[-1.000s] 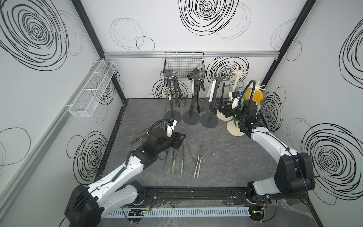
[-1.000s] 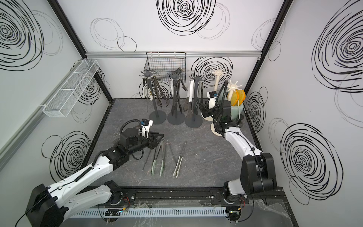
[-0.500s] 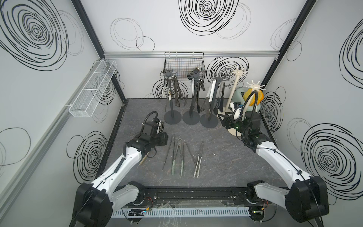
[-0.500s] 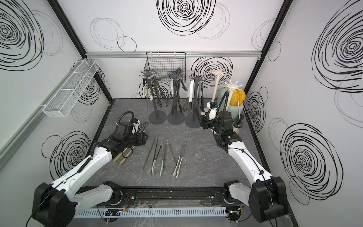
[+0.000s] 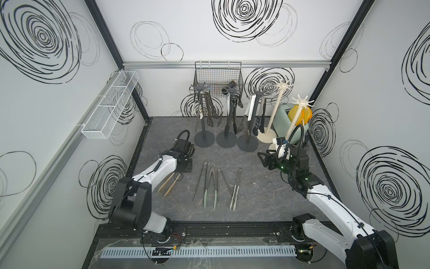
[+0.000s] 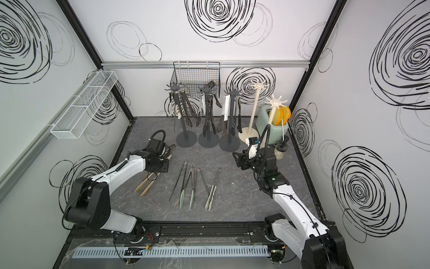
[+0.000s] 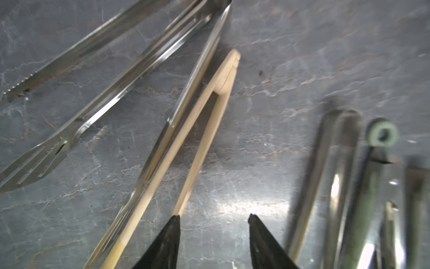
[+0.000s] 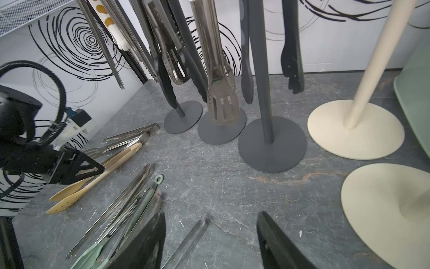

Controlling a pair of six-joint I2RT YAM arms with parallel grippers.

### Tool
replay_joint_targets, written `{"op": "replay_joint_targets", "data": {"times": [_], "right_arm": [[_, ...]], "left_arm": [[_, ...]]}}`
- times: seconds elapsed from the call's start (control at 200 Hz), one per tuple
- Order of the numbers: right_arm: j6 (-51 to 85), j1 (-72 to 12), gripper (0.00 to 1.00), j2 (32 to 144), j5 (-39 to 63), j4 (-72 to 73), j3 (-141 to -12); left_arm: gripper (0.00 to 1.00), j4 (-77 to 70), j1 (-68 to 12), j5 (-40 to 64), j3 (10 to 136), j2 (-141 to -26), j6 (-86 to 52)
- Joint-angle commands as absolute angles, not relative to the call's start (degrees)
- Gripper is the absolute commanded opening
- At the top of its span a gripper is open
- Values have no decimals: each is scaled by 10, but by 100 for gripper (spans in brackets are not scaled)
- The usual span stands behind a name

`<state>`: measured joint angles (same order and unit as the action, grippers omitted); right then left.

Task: Hang food tongs on kitchen utensil racks
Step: Pick up the food tongs from the center of the board.

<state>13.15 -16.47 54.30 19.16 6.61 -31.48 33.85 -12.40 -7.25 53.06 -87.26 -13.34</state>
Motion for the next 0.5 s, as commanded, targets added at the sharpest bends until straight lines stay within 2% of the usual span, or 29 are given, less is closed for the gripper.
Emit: {"op": "replay_joint_targets", "data": {"times": [0.0, 0.26, 0.495], "right_arm": [[137, -164, 65, 528, 200, 67, -306], [139, -164, 65, 523, 183, 73, -296], [139, -165, 66, 526, 176, 75, -294]], "left_arm": [[52, 350, -108, -117, 544, -900, -112], [50, 337, -90, -103, 546, -959, -98], [38, 333, -90, -70, 544, -975, -85]]}}
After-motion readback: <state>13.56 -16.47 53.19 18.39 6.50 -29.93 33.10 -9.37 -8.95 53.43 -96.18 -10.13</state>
